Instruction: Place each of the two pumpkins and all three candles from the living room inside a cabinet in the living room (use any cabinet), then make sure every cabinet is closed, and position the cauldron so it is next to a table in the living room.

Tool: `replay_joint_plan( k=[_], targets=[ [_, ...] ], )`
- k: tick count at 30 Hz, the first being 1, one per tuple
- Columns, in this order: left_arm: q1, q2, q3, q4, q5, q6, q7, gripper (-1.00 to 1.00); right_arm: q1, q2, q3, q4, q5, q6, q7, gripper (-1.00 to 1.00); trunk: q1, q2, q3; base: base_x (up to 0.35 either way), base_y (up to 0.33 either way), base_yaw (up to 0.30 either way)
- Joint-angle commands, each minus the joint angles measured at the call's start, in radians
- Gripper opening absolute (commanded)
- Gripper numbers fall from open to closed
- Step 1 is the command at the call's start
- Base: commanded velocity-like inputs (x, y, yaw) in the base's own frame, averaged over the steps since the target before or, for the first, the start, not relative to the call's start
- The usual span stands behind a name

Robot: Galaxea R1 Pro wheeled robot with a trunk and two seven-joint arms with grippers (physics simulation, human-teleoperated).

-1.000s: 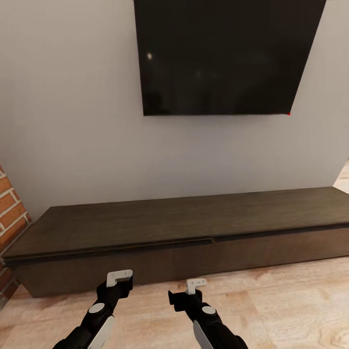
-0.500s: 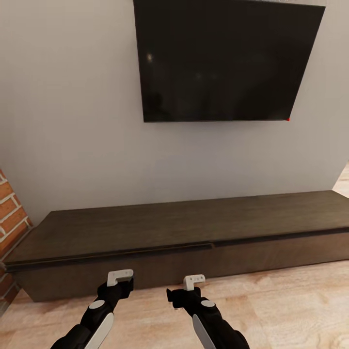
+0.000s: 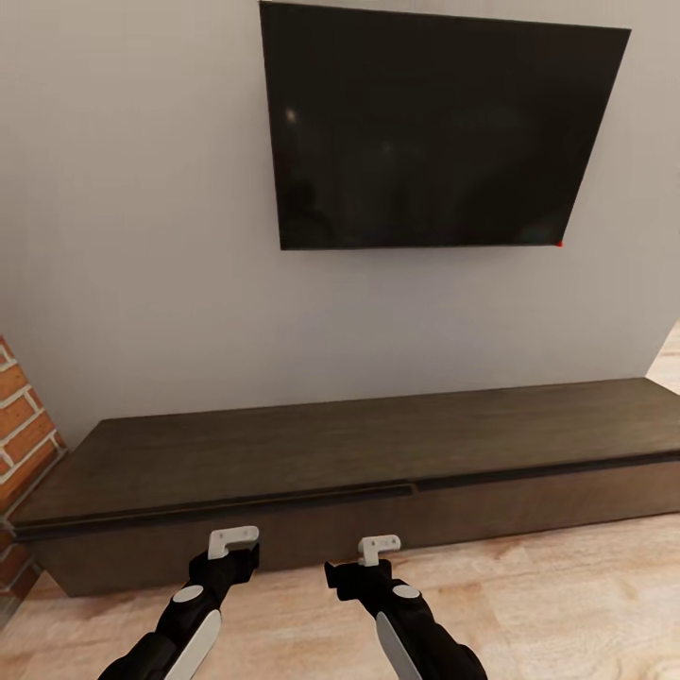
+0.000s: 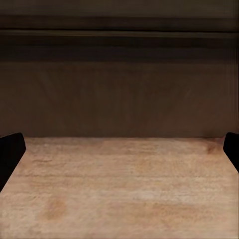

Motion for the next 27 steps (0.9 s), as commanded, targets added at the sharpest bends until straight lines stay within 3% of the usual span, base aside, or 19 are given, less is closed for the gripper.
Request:
replay_joint_plan(
  k=[1,7,20,27],
  targets=[
    [-0.001,0.001,-0.004,-0.001,0.008,0.002,0.009,1.00,-0.001,-0.001,0.003,-0.002,-0.011,0.003,-0.009,1.00,-0.004,0.007,0.002,0.000,0.000,-0.062],
    [-0.001,0.000,-0.004,-0.001,0.008,0.002,0.009,1.00,0.001,-0.001,0.003,-0.002,-0.010,0.001,-0.007,1.00,-0.027,0.049,0.025,-0.112,0.022,-0.175],
    [-0.001,-0.001,-0.005,-0.001,0.006,0.001,0.011,1.00,0.001,-0.015,0.003,0.000,-0.012,0.000,0.001,1.00,-0.077,0.140,0.075,-0.283,0.075,-0.261],
    [-0.001,-0.002,-0.007,0.007,0.002,-0.001,0.018,1.00,0.001,-0.017,0.004,0.000,-0.012,0.000,0.003,1.00,-0.104,0.189,0.100,-0.072,0.009,-0.183]
  ],
)
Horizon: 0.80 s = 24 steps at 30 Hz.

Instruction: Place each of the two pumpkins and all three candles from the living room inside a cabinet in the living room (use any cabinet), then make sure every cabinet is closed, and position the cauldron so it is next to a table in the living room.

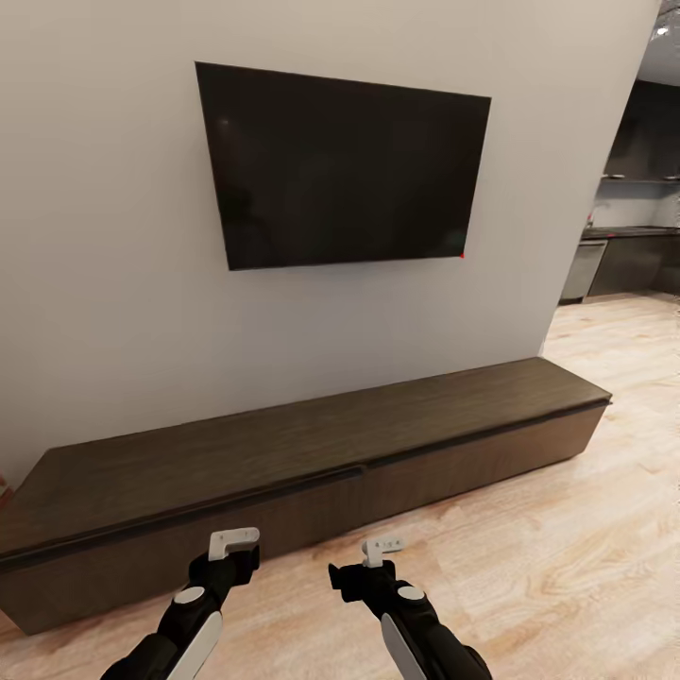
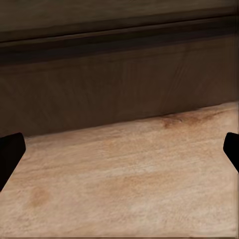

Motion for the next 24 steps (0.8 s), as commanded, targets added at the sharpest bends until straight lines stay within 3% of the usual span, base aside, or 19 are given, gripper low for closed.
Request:
replay_joint_plan(
  k=[1,8,24],
  targets=[
    [-0.001,0.001,-0.004,0.000,0.009,0.002,0.010,1.00,-0.001,-0.001,0.004,-0.001,-0.011,0.004,-0.009,1.00,-0.004,0.007,0.002,-0.063,0.002,-0.062],
    [-0.001,0.001,-0.004,0.005,0.010,0.001,0.008,1.00,-0.001,0.000,0.005,-0.001,-0.010,0.004,-0.010,1.00,-0.031,0.056,0.024,-0.230,0.001,0.070],
    [-0.001,0.001,-0.005,0.006,0.008,0.001,0.011,1.00,-0.001,0.000,0.006,-0.001,-0.009,0.002,-0.010,1.00,-0.092,0.168,0.075,-0.042,0.000,0.275]
  ],
)
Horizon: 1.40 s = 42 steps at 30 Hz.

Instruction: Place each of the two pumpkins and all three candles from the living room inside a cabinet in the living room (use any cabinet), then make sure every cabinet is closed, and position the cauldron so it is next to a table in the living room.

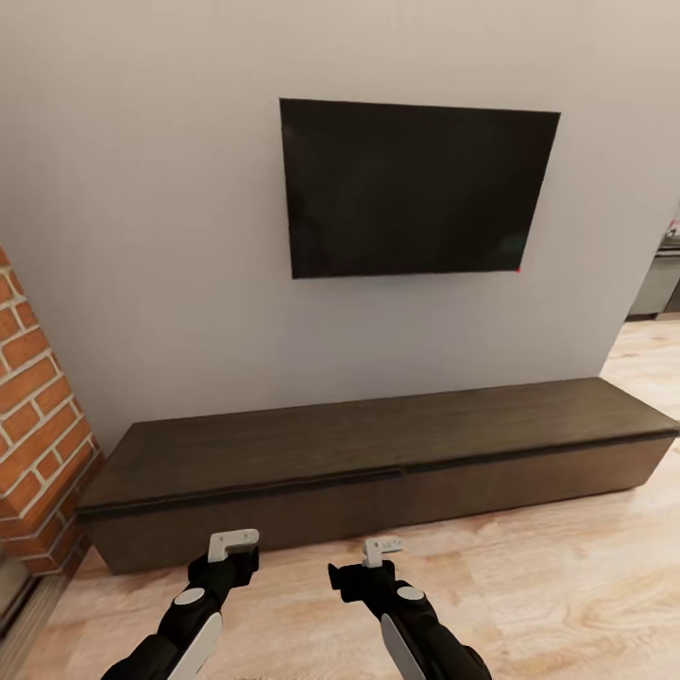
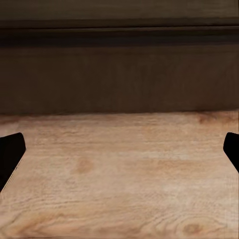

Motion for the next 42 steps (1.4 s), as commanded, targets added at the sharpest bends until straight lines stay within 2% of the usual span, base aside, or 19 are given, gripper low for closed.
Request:
replay_joint_plan(
  k=[1,42],
  targets=[
    [-0.001,0.001,-0.004,-0.001,0.008,0.002,0.010,1.00,0.000,-0.001,0.003,-0.002,-0.011,0.004,-0.009,1.00,-0.004,0.007,0.002,-0.048,0.000,0.290],
    [-0.001,0.000,-0.010,0.007,0.006,0.002,0.018,1.00,0.000,0.000,0.007,0.000,-0.011,0.004,-0.009,1.00,-0.161,0.294,0.131,-0.056,0.000,0.291]
  ],
)
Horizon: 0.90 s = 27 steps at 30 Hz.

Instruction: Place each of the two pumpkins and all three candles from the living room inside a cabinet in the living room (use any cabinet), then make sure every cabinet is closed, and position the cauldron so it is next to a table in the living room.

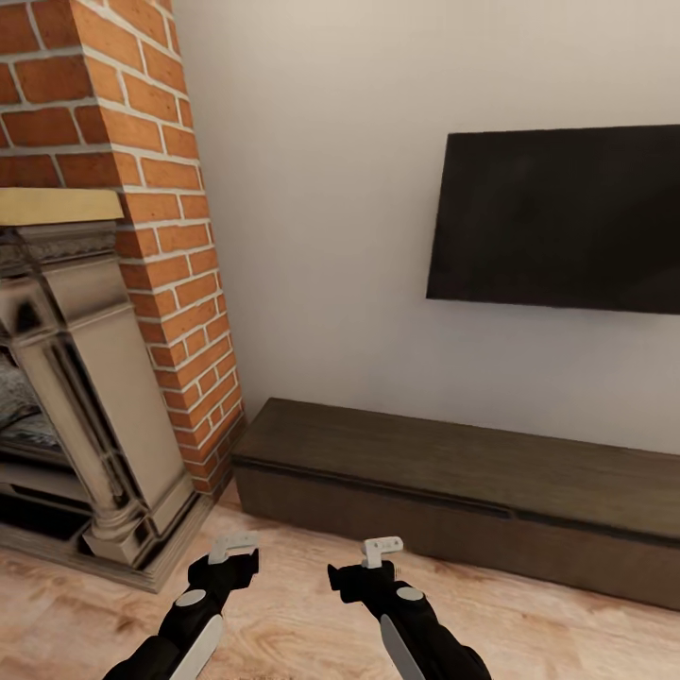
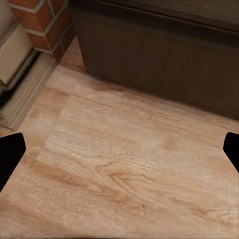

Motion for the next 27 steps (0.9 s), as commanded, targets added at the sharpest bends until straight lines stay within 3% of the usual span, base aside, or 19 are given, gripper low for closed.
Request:
replay_joint_plan(
  k=[1,27],
  targets=[
    [-0.001,0.001,-0.004,-0.001,0.008,0.002,0.009,1.00,0.000,0.000,0.003,-0.002,-0.011,0.004,-0.009,1.00,-0.004,0.007,0.002,-0.002,0.000,0.291],
    [-0.001,0.001,-0.007,-0.001,0.008,0.001,0.011,1.00,0.000,0.000,0.008,-0.002,-0.010,0.004,-0.010,1.00,-0.104,0.189,0.084,0.000,0.000,0.291]
  ],
)
